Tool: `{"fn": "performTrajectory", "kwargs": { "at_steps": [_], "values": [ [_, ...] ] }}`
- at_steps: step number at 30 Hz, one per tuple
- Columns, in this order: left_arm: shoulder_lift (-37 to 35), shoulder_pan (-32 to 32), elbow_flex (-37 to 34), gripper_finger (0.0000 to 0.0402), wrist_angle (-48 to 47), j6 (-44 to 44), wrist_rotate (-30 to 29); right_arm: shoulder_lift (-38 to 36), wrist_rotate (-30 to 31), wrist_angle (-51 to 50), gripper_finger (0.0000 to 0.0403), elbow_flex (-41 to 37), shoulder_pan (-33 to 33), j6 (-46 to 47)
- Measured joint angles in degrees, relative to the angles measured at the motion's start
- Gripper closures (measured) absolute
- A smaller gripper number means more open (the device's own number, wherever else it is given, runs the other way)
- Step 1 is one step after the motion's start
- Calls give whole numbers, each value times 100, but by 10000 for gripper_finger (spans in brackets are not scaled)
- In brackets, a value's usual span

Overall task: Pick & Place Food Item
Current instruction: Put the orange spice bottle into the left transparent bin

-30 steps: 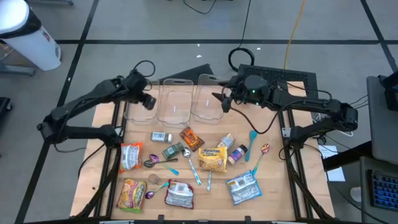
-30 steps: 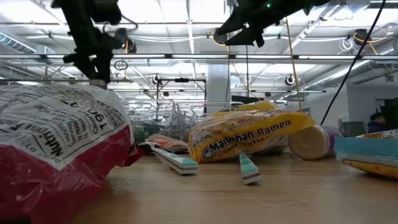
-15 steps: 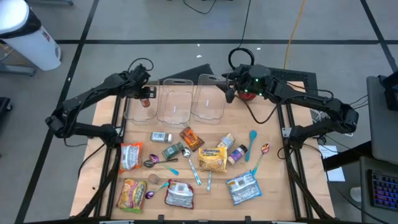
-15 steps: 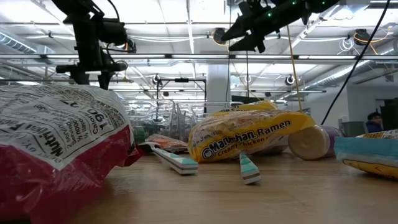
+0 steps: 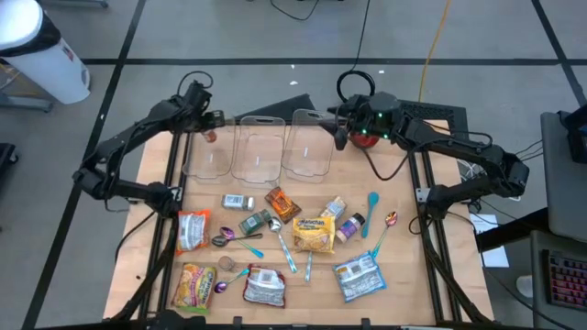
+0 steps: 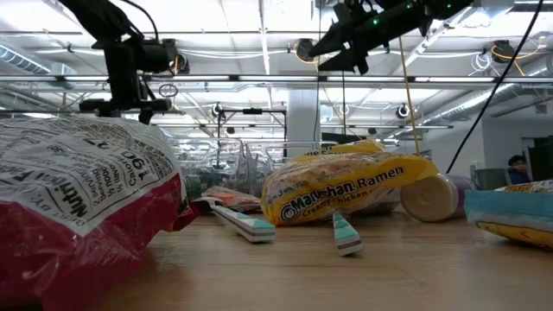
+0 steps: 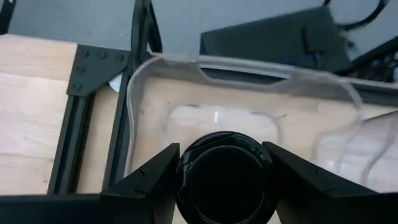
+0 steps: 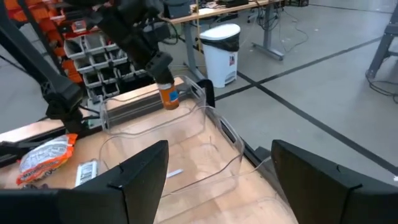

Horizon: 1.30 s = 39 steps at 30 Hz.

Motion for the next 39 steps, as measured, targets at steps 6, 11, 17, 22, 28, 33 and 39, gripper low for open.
{"fn": "performTrajectory", "kwargs": {
  "at_steps": [6,11,17,22,28,33,39],
  "values": [
    [350,90,0,194,323,243,-146,0,24,-4,124,0,-41,172],
    [573,113,-2,194,339,339,-312,0,26,-6,124,0,-73,226],
    [713,114,-2,194,417,394,-405,0,139,-7,124,0,-73,292],
    [753,161,-2,194,525,291,-436,0,179,-7,124,0,-73,349],
    [754,181,-2,194,627,96,-436,0,178,-7,124,0,-73,456],
    [754,191,-2,194,685,-19,-484,0,179,-7,124,0,-73,511],
    [754,191,-132,194,922,-174,-581,0,179,-7,124,0,-73,502]
  ]
}}
